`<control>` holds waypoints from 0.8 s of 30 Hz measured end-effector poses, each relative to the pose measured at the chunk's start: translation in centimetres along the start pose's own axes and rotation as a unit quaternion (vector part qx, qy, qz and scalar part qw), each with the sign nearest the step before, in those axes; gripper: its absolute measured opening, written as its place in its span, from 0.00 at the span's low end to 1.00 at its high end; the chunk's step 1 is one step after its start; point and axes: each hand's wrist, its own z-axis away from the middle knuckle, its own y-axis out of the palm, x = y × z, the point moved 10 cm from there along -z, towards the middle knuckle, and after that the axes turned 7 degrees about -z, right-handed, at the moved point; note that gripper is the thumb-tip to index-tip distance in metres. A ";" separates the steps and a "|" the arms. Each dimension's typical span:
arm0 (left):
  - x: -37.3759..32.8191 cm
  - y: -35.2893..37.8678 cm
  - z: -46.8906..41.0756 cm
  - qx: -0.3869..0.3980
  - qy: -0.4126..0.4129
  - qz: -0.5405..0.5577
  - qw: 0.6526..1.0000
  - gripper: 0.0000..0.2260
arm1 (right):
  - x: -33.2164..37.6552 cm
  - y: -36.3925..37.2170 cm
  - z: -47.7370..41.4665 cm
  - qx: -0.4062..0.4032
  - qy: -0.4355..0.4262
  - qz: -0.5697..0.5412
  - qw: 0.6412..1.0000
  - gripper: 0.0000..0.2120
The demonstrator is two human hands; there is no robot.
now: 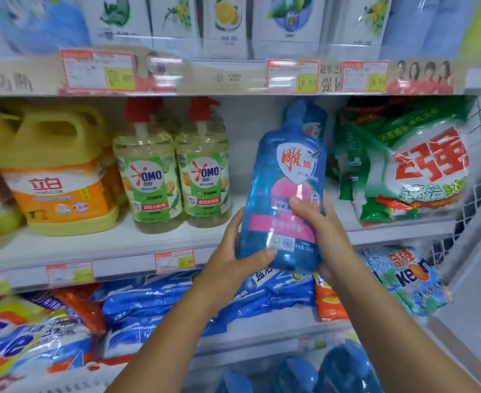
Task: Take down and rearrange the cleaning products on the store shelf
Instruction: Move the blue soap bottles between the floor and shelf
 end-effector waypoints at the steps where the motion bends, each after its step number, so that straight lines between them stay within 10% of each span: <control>1: 0.3 -0.1 1.0 0.012 -0.015 0.022 1.000 0.37 | -1.2 0.7 0.9 0.015 0.011 0.003 1.000 0.30; 7: 1.9 -4.0 6.0 -0.093 0.006 -0.014 0.996 0.37 | -3.2 5.0 3.2 0.148 0.071 0.191 0.968 0.36; 11: 0.0 -5.1 7.4 -0.167 0.090 -0.133 0.973 0.41 | -1.0 6.9 2.3 0.087 -0.008 0.211 0.974 0.63; 15: -1.9 -4.8 8.9 -0.203 0.120 -0.209 0.949 0.40 | -0.6 8.1 2.7 0.051 -0.078 0.175 0.980 0.62; 19: -1.9 -6.4 8.6 -0.140 0.068 -0.247 0.956 0.44 | 0.4 7.7 2.5 0.037 -0.110 0.057 0.992 0.51; 24: 0.4 -5.3 8.2 0.017 -0.024 -0.034 0.999 0.46 | -0.5 8.6 2.3 0.105 -0.034 -0.087 0.990 0.52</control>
